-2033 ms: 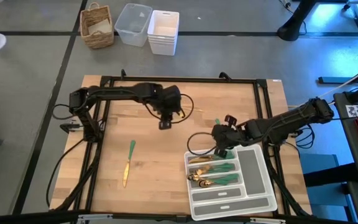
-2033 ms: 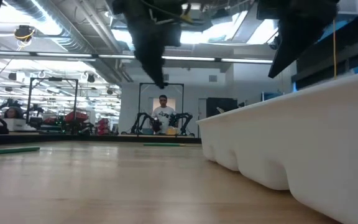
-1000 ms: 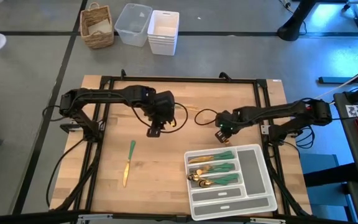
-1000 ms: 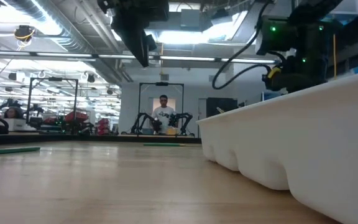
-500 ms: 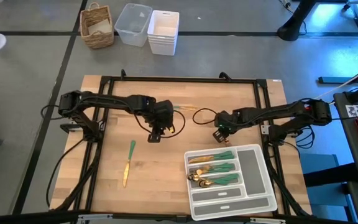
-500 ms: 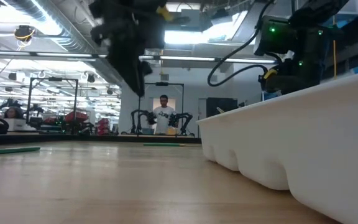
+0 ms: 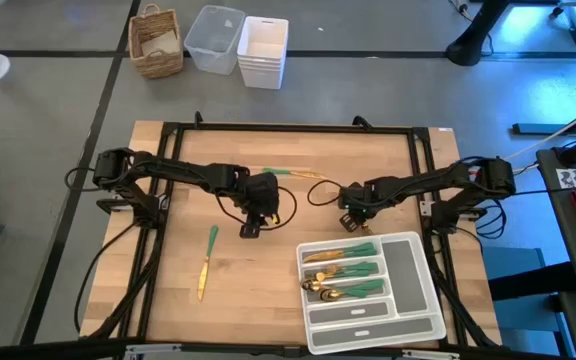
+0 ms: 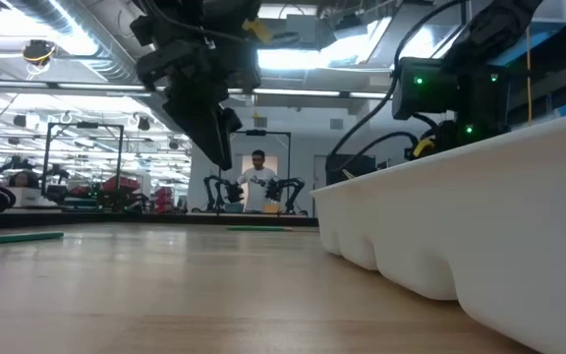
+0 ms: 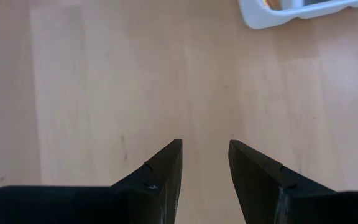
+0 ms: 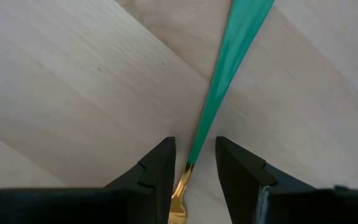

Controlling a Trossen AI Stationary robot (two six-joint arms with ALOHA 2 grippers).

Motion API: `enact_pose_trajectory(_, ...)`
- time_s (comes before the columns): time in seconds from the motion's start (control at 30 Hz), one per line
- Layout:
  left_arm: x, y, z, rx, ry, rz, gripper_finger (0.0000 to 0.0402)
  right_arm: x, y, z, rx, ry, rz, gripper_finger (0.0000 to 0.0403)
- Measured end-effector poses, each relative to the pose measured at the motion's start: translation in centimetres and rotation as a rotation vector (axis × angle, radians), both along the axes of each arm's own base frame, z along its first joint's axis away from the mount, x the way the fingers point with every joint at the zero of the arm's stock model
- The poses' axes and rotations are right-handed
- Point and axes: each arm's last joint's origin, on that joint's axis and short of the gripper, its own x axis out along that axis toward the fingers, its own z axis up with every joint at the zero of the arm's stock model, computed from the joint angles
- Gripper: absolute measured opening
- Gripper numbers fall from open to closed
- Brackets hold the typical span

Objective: Sort silverware
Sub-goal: Put the green fork into the silverware tray

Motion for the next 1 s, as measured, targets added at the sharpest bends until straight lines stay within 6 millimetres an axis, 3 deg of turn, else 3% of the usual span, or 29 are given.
enact_pose_trajectory(0.27,0.2,-1.8,0.1,-0.009,-0.015,-0.036,0.0125,0.1,0.1,-0.7,0.04,0.022,-0.113,0.011)
enact_pose_trajectory(0.47,0.3,-3.4,0.2,-0.031,-0.023,-0.043,0.0125,0.2,0.1,-0.7,0.055,-0.001,-0.263,0.0062)
enact_pose_trajectory(0.7,1.2,-5.7,0.8,-0.037,-0.151,-0.114,0.0125,0.6,0.1,-0.7,0.085,-0.053,-0.43,0.0011)
enact_pose_trajectory(1.0,1.2,-8.4,1.2,0.002,-0.23,-0.273,0.0125,0.7,0.1,-0.7,0.118,-0.079,-0.678,0.0017)
